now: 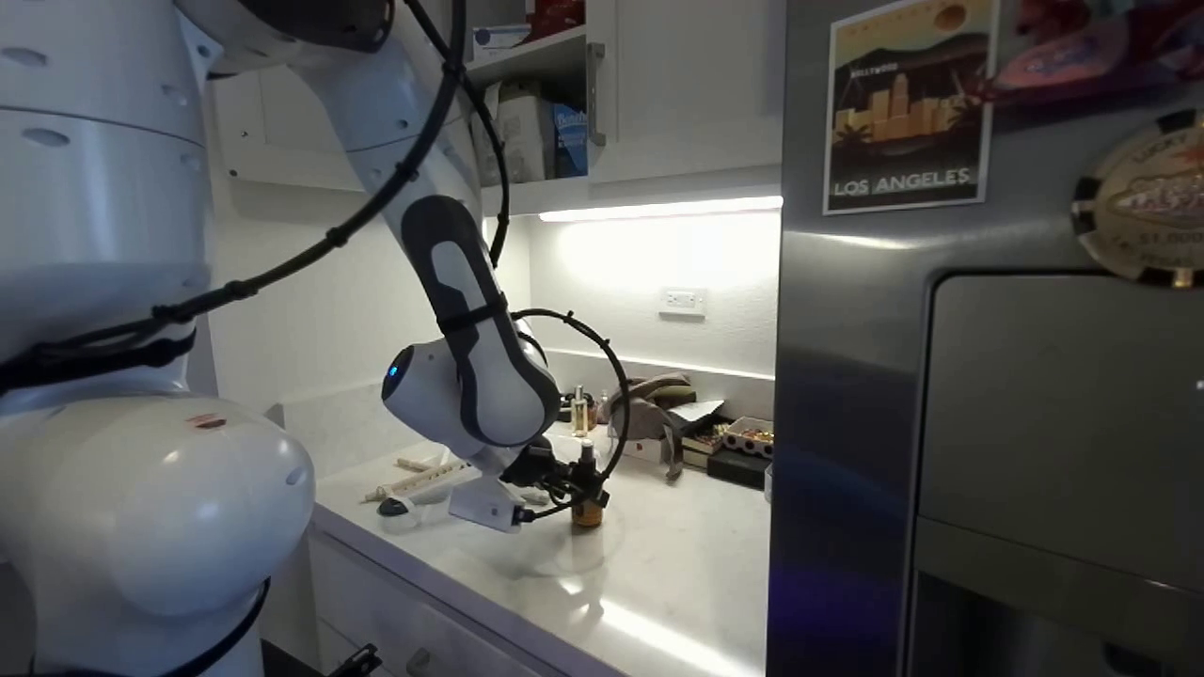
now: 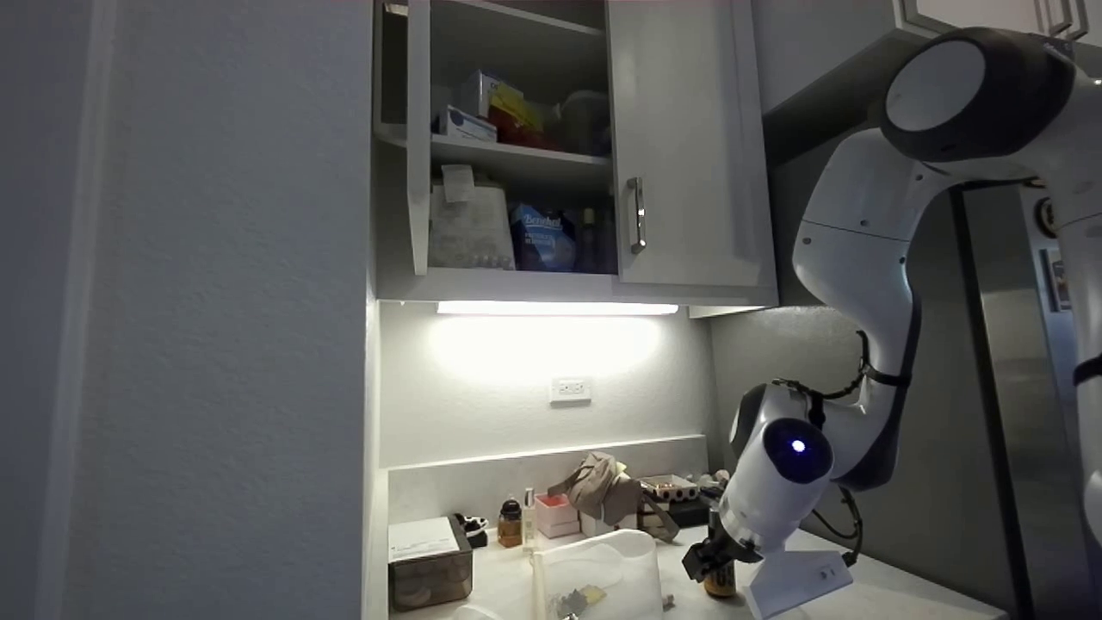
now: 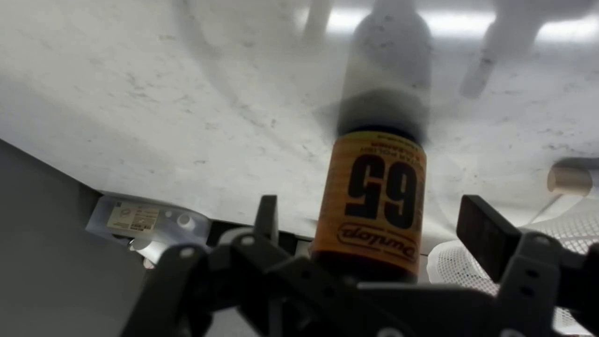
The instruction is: Take the bottle on the counter, put it in the kitchen cabinet and close it, then take the blind on the counter and hang it to the wall
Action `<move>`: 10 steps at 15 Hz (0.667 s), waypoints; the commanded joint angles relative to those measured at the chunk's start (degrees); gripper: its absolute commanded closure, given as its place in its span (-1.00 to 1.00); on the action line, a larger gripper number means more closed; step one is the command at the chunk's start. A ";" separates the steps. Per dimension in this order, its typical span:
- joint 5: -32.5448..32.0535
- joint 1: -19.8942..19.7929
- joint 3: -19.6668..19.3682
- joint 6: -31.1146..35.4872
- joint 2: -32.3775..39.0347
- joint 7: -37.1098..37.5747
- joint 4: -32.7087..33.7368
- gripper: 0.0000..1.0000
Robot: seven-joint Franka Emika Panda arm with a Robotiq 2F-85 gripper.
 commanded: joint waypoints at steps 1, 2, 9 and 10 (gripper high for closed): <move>0.01 0.77 0.73 -2.33 1.65 1.39 1.20 -0.35; 0.03 0.89 0.77 -2.61 2.00 1.49 1.35 -0.17; 0.44 -0.95 4.45 -3.62 1.40 2.16 0.73 0.46; 0.50 -1.02 4.53 -3.51 1.39 2.32 0.83 0.46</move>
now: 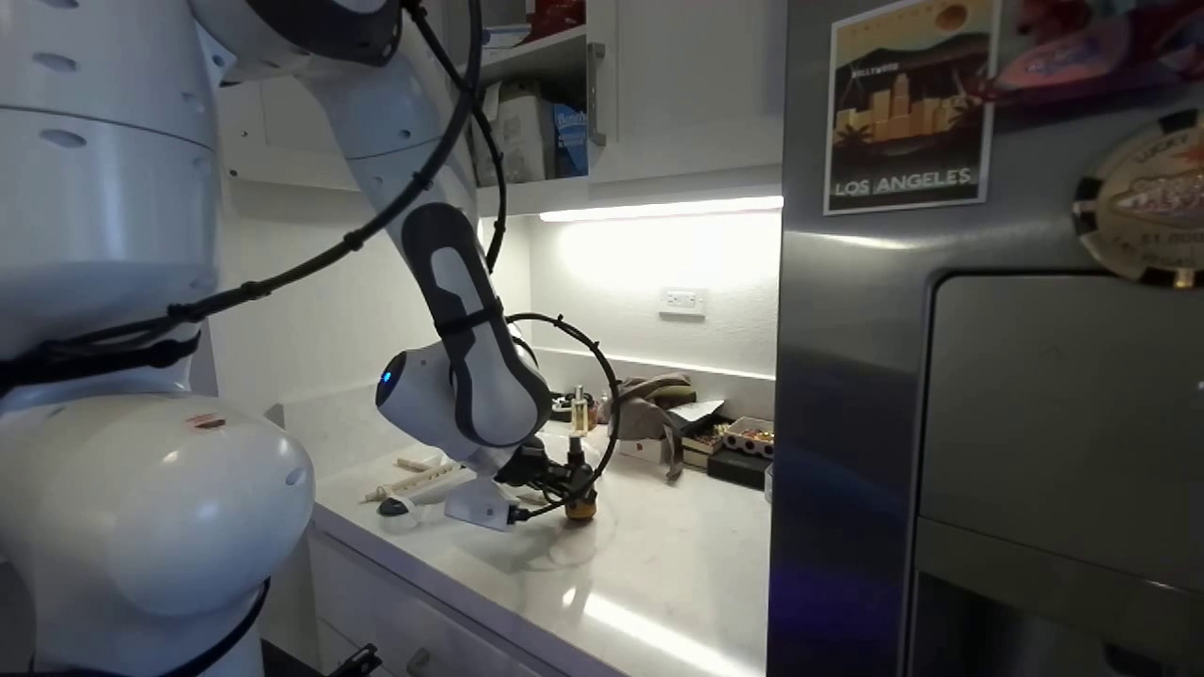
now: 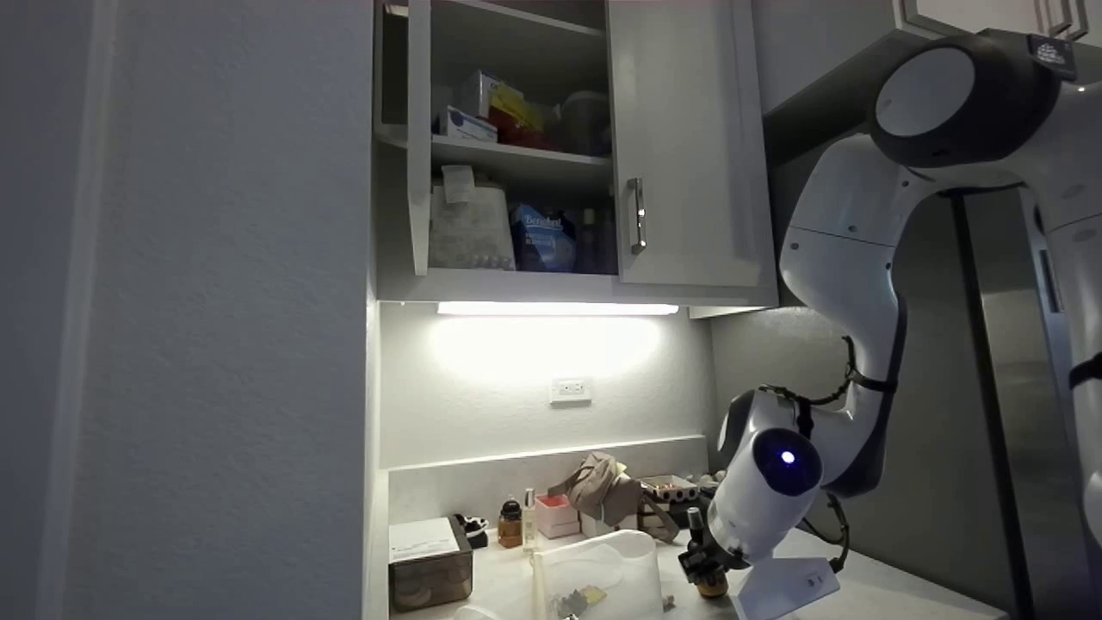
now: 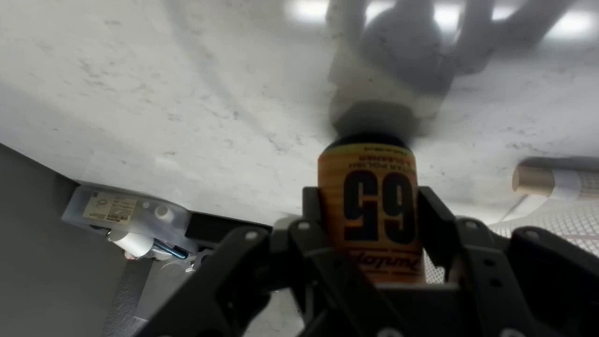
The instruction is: Take the bottle on the counter, put it in the kitchen cabinet and close it, then take the blind on the counter and hang it to the wall
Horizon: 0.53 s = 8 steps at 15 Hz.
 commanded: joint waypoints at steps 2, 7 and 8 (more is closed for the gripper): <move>0.85 -0.98 1.39 -0.58 -1.06 1.00 -0.34 0.46; 5.80 -1.28 0.75 4.46 -8.20 -3.50 -2.27 0.46; 7.83 -1.25 0.43 5.96 -10.08 -5.52 -2.55 0.46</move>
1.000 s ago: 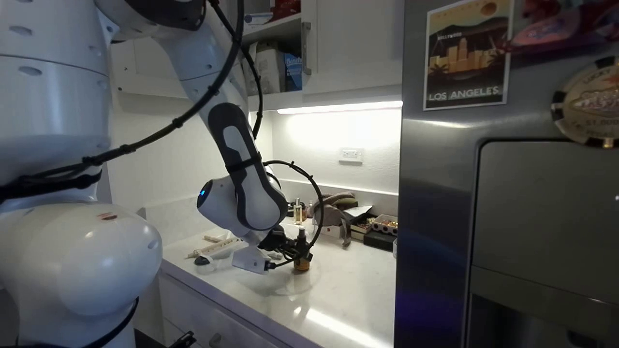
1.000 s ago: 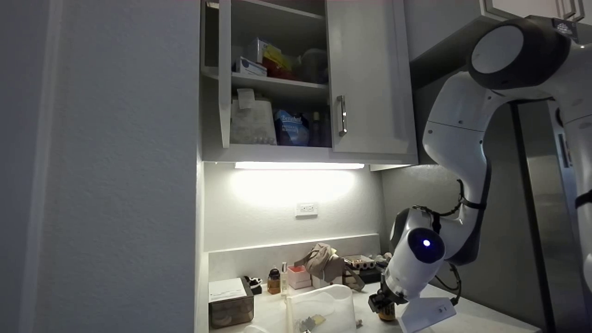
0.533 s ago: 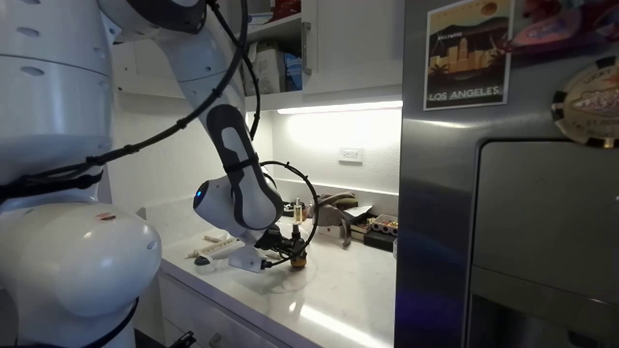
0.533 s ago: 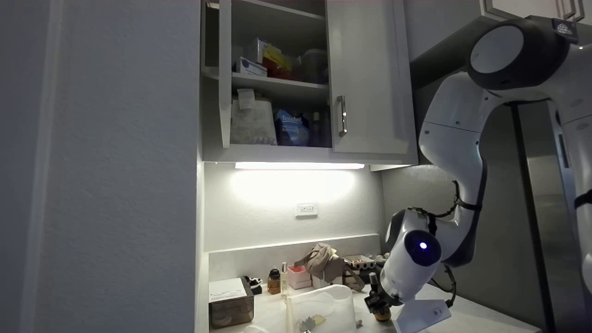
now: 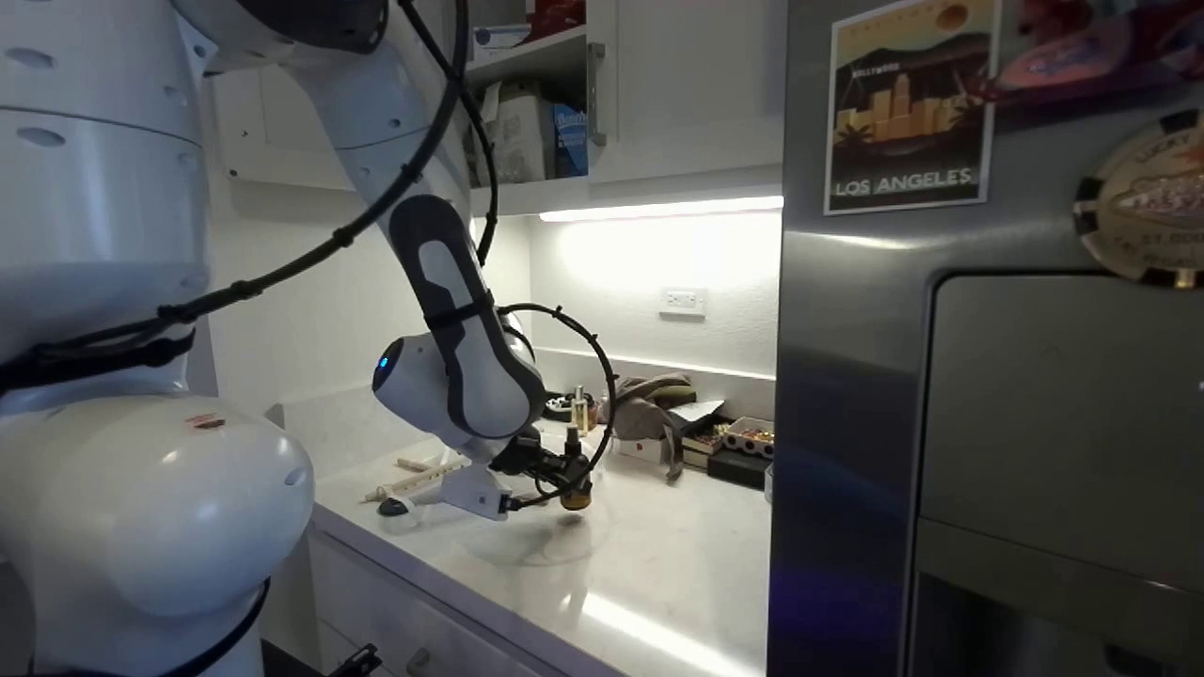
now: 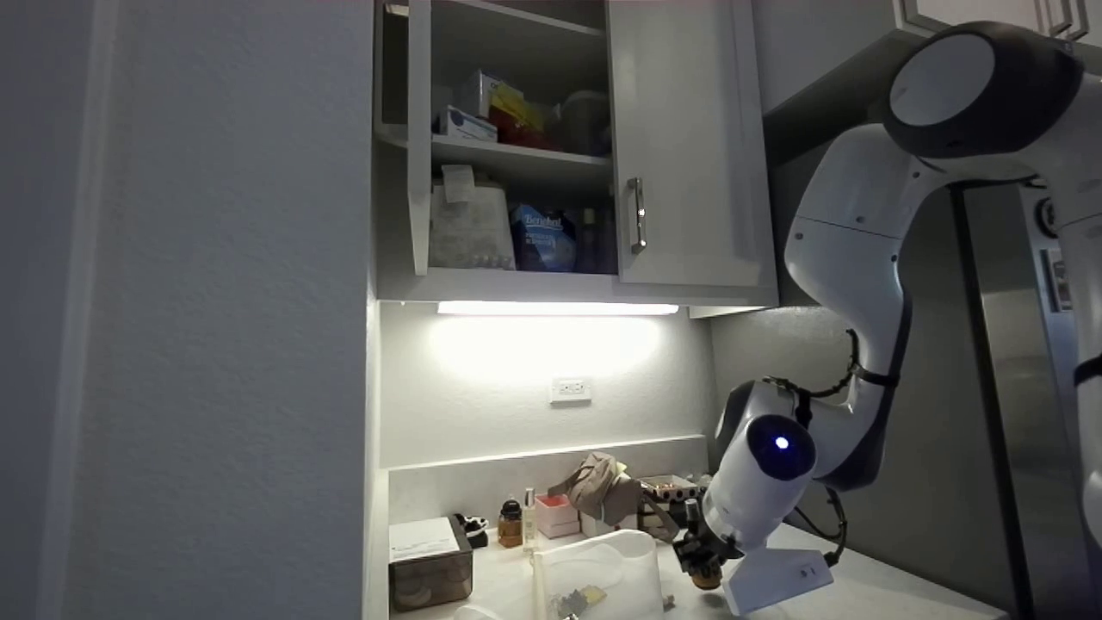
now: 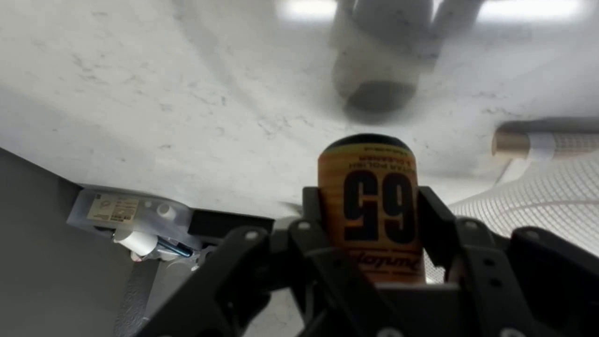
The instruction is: Take the bottle on the counter, put it in the kitchen cabinet and close it, then take the blind on the counter and hang it to the wall
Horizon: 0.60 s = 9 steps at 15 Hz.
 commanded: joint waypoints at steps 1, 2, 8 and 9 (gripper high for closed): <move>6.25 -0.94 -0.39 5.10 -9.09 -6.89 -2.61 0.46; 8.57 -0.96 -0.86 6.48 -11.04 -9.46 -3.01 0.46; 27.46 0.38 -1.58 8.53 -19.48 -29.30 -5.40 0.46; 31.04 0.93 -1.19 7.84 -20.98 -32.52 -5.89 0.46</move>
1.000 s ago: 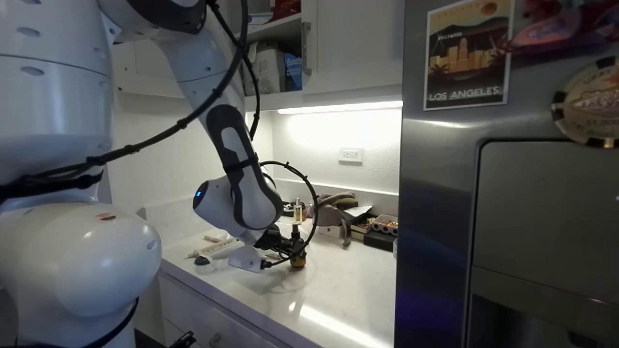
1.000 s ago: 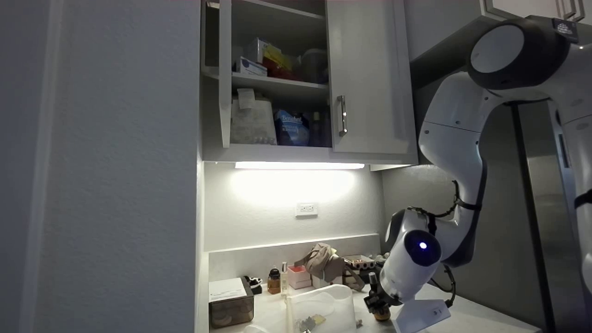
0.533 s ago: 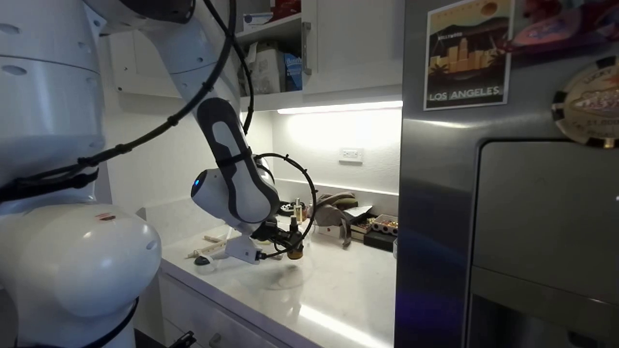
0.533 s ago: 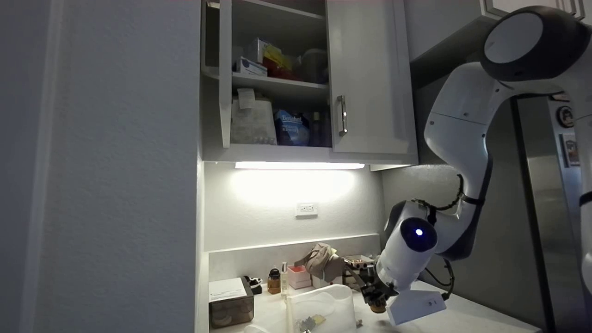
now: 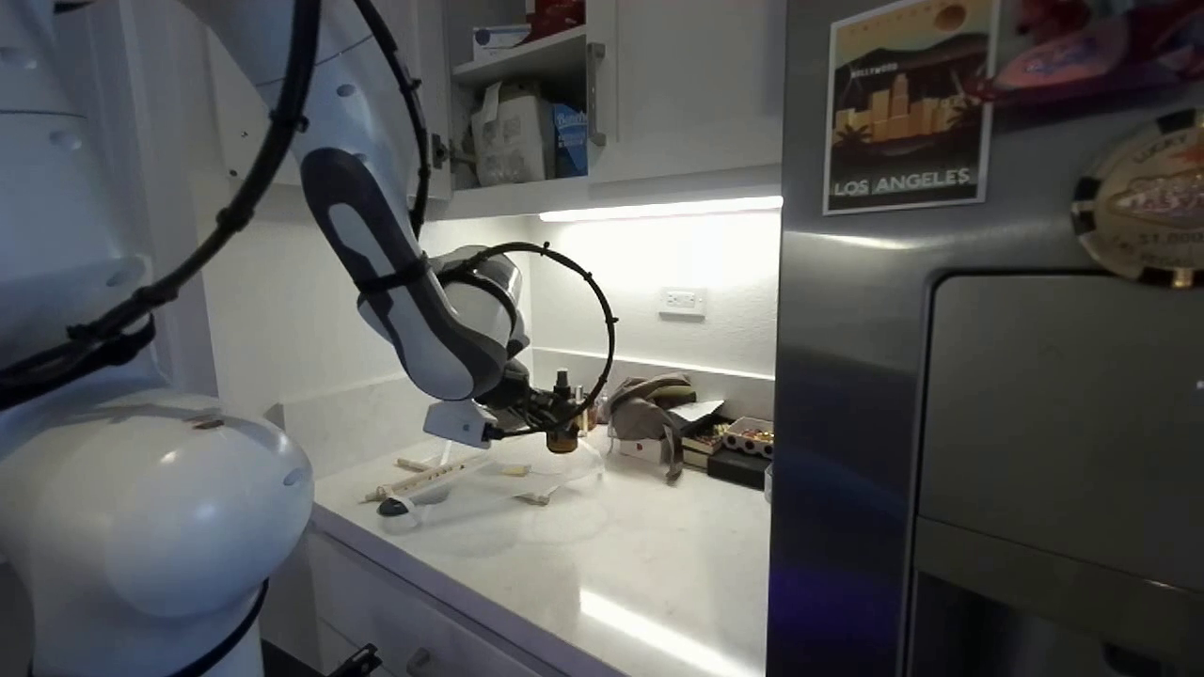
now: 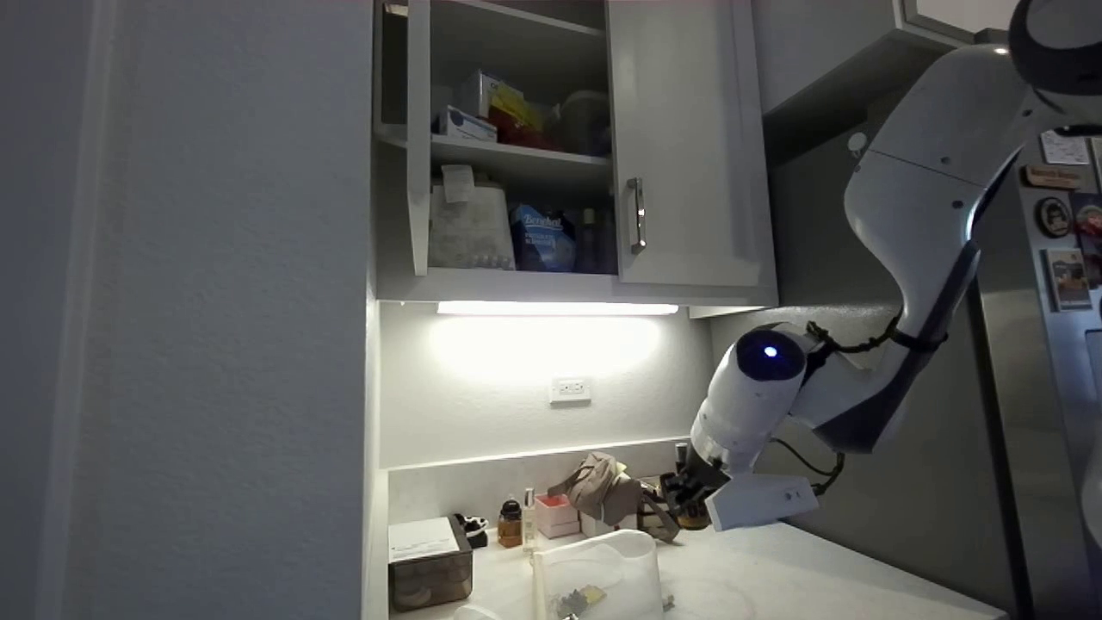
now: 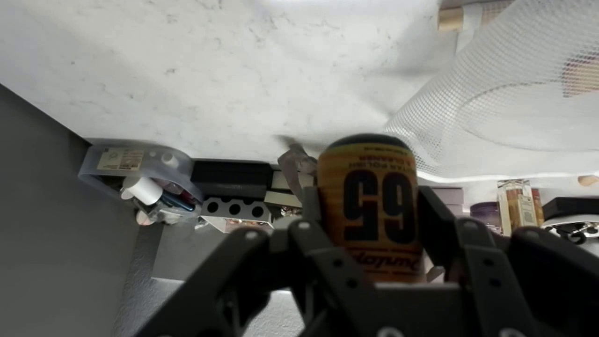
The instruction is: Take the bottle on the counter, put it in the kitchen cabinet and close it, then take the blind on the counter and hang it to the wall
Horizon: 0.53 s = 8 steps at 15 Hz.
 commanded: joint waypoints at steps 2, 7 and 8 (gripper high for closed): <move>14.84 2.51 0.94 -1.42 -8.70 -14.27 -3.22 0.46; 32.00 7.09 4.15 -5.41 -14.90 -26.93 -2.52 0.46; 35.08 8.29 4.65 -6.77 -16.09 -29.15 -2.10 0.46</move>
